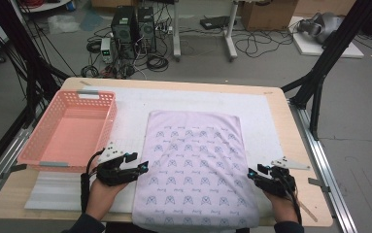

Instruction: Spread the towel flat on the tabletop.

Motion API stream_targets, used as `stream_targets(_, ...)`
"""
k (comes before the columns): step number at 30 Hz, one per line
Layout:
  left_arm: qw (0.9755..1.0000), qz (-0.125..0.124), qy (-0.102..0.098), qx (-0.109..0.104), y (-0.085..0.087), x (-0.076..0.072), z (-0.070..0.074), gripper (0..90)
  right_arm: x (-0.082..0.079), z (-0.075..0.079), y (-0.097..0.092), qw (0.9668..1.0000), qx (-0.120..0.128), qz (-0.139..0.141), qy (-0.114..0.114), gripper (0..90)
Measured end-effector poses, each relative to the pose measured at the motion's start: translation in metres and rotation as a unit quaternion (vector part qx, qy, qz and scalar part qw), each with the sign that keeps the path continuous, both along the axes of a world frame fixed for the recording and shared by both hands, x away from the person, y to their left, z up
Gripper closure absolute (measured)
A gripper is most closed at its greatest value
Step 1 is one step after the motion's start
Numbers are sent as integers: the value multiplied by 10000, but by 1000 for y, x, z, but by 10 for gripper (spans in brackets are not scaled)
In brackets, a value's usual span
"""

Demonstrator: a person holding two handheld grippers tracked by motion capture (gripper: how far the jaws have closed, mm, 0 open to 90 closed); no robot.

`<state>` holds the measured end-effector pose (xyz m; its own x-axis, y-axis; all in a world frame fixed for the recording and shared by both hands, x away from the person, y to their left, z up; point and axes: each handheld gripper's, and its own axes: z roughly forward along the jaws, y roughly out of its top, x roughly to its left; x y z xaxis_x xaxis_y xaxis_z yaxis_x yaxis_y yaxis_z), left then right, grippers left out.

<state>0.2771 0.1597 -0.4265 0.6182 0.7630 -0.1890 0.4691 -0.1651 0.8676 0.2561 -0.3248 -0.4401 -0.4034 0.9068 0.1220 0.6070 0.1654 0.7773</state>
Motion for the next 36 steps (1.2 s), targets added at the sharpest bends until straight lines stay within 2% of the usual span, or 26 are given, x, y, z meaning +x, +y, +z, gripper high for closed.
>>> stream_targets(4, 9999, 85, 57, -50, 1, 16, -3, 413, 14, -1, 0, 10000, -76, 19, -57, 503)
stream_targets(7, 9996, 236, 52, 172, -4, 31, -8, 440, 28, 0, -3, 9999, -80, 6, -123, 546)
stream_targets(11, 9983, 493, 14, 297, -8, 59, -13, 480, 49, -3, -5, 9999, -127, 2, -92, 538)
stream_targets(13, 9976, 637, 6, 281, -9, 75, -13, 491, 59, -4, -6, 9998, -165, -20, -85, 533)
stream_targets(18, 9950, 821, 213, 525, -18, 114, -19, 544, 84, -7, -5, 9999, -73, -87, -36, 546)
stream_targets(21, 9927, 874, 366, 741, -24, 130, -24, 572, 106, -6, -3, 9997, -181, -173, -40, 555)
stream_targets(24, 9909, 952, 354, 880, -27, 134, -25, 637, 132, -1, 0, 9994, -163, -291, -34, 567)
stream_targets(26, 9892, 985, 234, 1064, -30, 134, -25, 686, 149, 1, 6, 9995, -158, -282, 11, 570)
stream_targets(27, 9887, 974, 177, 1122, -32, 133, -25, 723, 156, 0, 10, 9993, -183, -324, 24, 572)
stream_targets(29, 9863, 968, 54, 1334, -34, 132, -24, 815, 167, -2, 19, 9992, -196, -323, 127, 609)
stream_targets(31, 9839, 1078, -7, 1429, -34, 132, -24, 838, 174, -7, 27, 9981, -490, -327, 185, 678)
stream_targets(32, 9836, 1135, -4, 1404, -33, 133, -25, 836, 174, -7, 27, 9974, -601, -377, 96, 719)
stream_targets(33, 9836, 1169, 38, 1373, -31, 133, -24, 826, 175, -6, 26, 9965, -710, -445, 61, 720)
stream_targets(34, 9831, 1232, 58, 1351, -30, 134, -24, 793, 174, -6, 24, 9939, -905, -630, 16, 702)
stream_targets(35, 9822, 1311, 46, 1345, -28, 134, -24, 726, 174, -6, 20, 9936, -857, -734, 26, 654)
stream_targets(36, 9825, 1347, 108, 1284, -26, 134, -24, 663, 175, -7, 16, 9933, -745, -880, 37, 607)
